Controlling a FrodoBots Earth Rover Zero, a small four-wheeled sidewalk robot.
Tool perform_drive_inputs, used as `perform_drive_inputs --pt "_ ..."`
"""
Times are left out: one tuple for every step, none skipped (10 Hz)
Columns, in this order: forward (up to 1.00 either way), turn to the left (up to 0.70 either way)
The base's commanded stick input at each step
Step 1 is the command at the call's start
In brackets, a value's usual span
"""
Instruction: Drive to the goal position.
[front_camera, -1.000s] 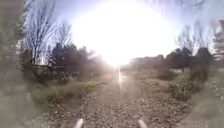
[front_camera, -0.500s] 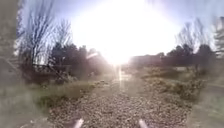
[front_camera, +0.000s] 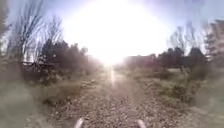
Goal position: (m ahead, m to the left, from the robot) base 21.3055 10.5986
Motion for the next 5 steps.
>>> perform_drive_inputs --pt "0.50 0.00" --pt "0.50 0.00" --pt "0.50 0.00" --pt "0.50 0.00" --pt "0.50 0.00"
